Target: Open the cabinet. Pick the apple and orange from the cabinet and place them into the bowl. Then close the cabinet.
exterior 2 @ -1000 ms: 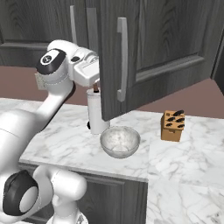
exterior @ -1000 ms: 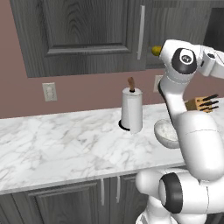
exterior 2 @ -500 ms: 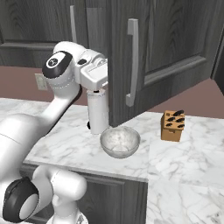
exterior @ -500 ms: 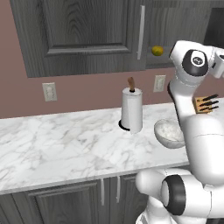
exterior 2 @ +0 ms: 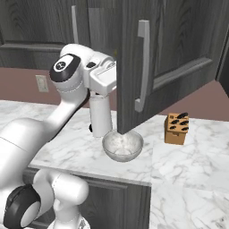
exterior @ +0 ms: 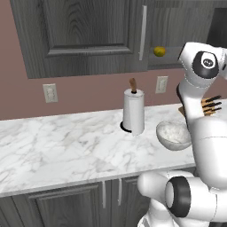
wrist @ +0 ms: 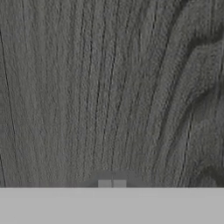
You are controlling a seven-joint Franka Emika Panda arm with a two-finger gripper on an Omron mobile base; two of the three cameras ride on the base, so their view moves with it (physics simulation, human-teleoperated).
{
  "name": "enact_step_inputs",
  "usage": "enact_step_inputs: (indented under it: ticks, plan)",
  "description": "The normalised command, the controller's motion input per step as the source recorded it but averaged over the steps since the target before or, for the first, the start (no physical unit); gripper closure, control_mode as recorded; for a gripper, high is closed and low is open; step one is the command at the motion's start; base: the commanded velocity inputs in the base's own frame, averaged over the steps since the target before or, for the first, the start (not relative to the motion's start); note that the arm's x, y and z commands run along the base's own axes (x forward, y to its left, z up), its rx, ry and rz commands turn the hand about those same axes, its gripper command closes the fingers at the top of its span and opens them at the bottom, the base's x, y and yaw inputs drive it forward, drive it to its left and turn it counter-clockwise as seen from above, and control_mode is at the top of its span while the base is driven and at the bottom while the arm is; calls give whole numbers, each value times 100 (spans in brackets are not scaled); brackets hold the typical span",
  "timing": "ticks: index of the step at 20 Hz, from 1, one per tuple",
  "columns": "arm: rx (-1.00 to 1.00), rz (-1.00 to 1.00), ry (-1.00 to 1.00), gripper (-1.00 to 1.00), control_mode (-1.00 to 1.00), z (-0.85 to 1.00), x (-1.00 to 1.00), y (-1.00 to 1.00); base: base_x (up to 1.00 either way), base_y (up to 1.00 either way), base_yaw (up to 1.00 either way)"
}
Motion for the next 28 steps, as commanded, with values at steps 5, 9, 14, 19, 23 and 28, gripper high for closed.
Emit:
enact_step_inputs:
  ticks: [5,9,14,19,23,28]
  plan:
    - [-1,0,0,100,-100,-1,-2,-17,0,0,0]
    - [-2,0,0,100,-100,-7,0,-13,0,0,0]
    - [-1,1,-3,100,-100,-9,0,0,0,0,0]
    - [0,9,-7,100,-100,0,0,11,0,0,0]
    - [0,18,0,100,-100,3,3,34,0,0,0]
    - [0,31,0,100,-100,1,10,47,0,0,0]
